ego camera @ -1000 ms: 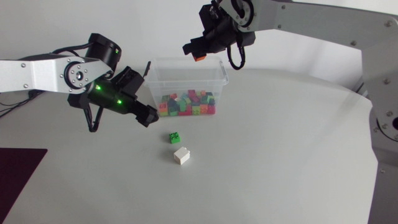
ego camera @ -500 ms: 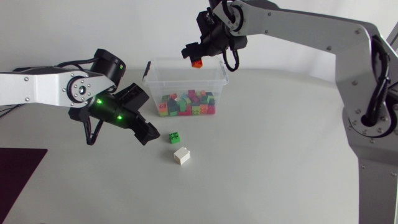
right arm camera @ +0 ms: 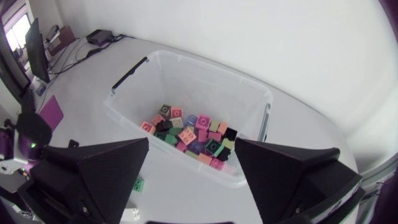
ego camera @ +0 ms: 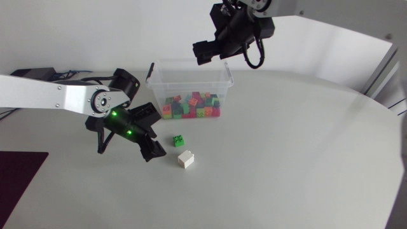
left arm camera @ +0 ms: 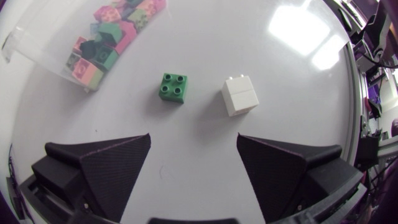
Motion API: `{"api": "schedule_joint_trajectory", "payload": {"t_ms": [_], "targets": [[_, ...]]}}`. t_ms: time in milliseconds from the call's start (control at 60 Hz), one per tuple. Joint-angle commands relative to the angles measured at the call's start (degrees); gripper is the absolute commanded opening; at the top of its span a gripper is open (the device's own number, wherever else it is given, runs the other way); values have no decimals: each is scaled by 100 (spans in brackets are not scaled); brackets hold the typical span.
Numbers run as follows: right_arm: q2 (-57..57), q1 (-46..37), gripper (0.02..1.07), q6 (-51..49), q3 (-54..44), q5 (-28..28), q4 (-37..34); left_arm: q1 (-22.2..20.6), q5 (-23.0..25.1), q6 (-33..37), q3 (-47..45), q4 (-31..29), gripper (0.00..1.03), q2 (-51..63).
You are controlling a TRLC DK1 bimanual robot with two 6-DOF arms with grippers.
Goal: Place the duplo bricks in the container
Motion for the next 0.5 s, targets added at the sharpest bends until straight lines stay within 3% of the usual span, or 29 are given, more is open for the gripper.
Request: {"api": "schedule_joint_trajectory", "payload": {"t_ms": [0,267,483], "targets": [[-690,66,103,-8,-793,-53,181,-26,62,208,246,-20,96,389],[-2017,84,103,-228,-2938,-300,691,-149,238,287,729,86,95,1048],[-2615,216,103,-395,-4142,-326,920,-140,335,287,1063,226,93,1409]]}}
